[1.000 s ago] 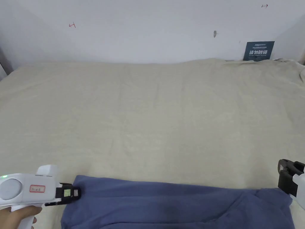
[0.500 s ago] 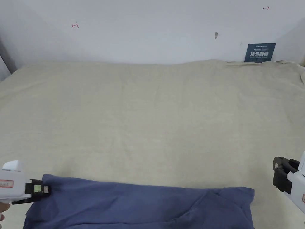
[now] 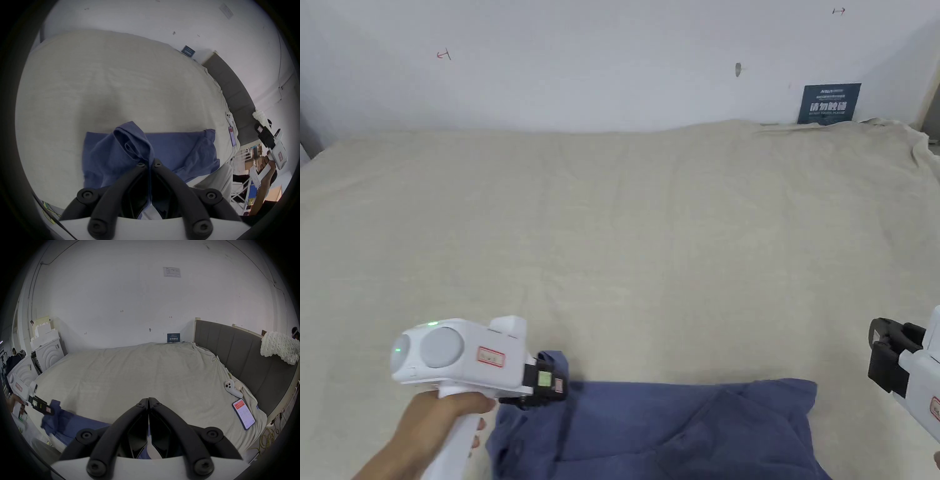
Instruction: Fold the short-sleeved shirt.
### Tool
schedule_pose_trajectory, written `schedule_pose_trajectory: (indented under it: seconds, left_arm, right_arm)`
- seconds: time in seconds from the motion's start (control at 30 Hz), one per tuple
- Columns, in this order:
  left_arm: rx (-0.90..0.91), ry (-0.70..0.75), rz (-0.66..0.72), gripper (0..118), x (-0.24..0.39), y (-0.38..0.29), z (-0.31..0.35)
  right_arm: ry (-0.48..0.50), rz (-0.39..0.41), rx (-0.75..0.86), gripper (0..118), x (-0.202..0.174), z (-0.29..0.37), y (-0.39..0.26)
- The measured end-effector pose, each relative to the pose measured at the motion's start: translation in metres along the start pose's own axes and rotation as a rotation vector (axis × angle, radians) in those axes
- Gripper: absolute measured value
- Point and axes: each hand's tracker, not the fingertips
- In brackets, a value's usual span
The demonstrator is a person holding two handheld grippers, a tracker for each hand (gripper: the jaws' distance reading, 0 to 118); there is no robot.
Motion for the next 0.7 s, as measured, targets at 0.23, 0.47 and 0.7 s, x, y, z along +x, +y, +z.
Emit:
schedule_pose_trajectory:
  seconds: [0.23,0.47,0.7]
  left_arm:
    - [-0.071,-0.026,-0.031,0,0.042,-0.003,-0.066]
    - [-0.078,0.017,-0.031,2,0.048,-0.012,-0.094]
    - [0.007,0.078,-0.097,111,0.059,-0.012,-0.074]
  right_arm:
    - [-0.015,-0.015,0.001,0,0.011,0.005,-0.003]
    - [-0.035,-0.020,-0.003,0,0.021,0.011,-0.006]
    - [-0.038,-0.024,-0.006,0,0.021,0.014,-0.006]
